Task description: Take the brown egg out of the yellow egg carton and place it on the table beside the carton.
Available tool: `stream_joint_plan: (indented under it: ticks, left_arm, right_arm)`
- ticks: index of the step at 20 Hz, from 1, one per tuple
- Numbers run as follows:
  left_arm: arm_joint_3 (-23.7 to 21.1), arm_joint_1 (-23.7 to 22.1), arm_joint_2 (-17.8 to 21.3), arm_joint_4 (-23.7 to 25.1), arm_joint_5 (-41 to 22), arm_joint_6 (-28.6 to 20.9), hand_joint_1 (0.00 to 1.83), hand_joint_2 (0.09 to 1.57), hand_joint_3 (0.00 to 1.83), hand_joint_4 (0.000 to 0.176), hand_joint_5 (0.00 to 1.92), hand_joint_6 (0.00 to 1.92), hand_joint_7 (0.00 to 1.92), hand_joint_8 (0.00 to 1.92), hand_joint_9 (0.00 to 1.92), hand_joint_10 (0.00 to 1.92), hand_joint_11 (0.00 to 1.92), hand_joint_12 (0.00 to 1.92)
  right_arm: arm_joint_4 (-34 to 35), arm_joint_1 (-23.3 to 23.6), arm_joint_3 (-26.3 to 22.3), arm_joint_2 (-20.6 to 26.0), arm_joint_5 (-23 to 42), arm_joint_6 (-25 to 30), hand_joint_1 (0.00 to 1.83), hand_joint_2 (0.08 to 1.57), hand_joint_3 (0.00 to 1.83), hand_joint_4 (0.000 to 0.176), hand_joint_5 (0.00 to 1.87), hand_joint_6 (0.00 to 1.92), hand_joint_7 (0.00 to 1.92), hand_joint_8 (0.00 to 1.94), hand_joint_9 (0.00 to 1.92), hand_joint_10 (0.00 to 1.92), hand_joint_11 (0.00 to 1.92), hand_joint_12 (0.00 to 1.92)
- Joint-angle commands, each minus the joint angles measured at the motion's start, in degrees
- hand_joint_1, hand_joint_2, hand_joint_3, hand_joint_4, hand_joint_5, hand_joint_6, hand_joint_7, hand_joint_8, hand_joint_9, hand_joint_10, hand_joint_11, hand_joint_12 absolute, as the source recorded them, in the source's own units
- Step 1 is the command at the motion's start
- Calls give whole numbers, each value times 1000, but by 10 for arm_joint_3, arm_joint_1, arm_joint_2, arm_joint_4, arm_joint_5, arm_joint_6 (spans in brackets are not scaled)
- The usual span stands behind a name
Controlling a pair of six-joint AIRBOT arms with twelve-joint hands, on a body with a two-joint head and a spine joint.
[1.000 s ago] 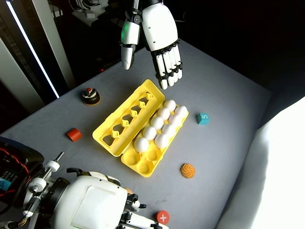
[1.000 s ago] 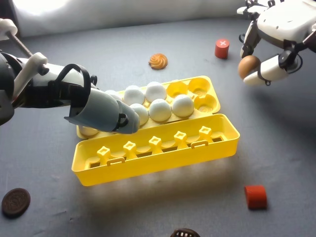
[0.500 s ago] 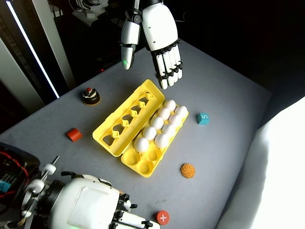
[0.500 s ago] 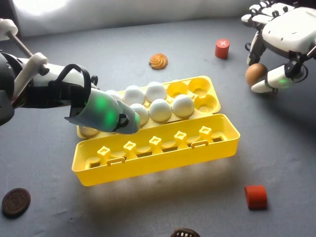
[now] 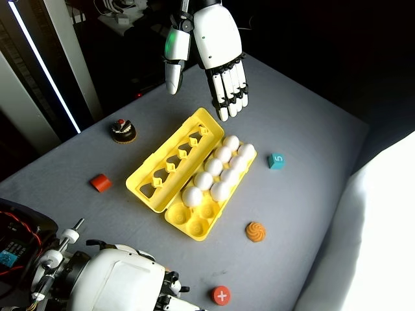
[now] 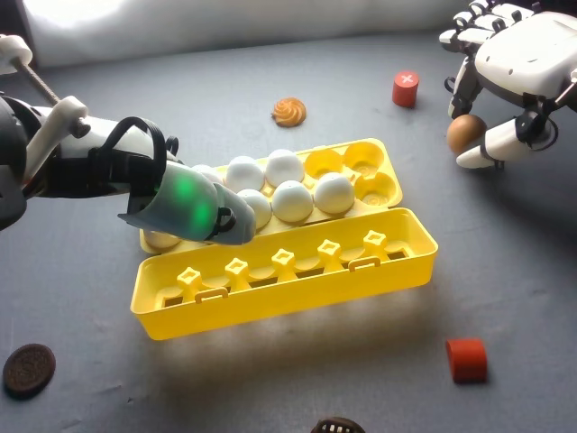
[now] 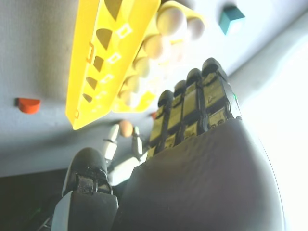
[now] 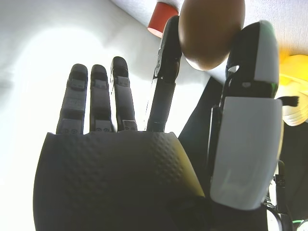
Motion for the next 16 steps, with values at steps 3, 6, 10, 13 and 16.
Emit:
stream_joint_plan:
  ticks: [3,6,10,13,16]
  left_arm:
    - [-2,-2,2,34,-18,-3,0,1211,2,0,38,6,0,0,0,0,0,0]
    - [-2,-2,2,34,-18,-3,0,1212,1,0,38,4,0,0,0,0,0,0]
    - [-2,-2,2,34,-18,-3,0,1208,0,0,43,5,0,0,0,0,0,0]
    - [-2,-2,2,34,-18,-3,0,1218,4,0,43,4,7,3,0,0,0,0]
    - [-2,-2,2,34,-18,-3,0,1214,2,0,46,4,1,0,0,0,0,0]
  right_arm:
    - [-10,1,4,2,63,1,1085,1013,0,176,1218,587,283,3,127,4,5,152]
    - [-10,0,4,1,63,1,1088,1003,0,176,1236,551,326,6,191,15,0,321]
    - [-13,0,4,-1,64,1,1100,988,2,176,1283,462,374,0,230,6,0,372]
    - [-17,-2,4,-2,65,1,882,892,0,128,904,77,276,1,115,3,0,267]
    - [-17,-4,4,-3,66,2,898,885,0,103,928,24,165,8,102,16,0,146]
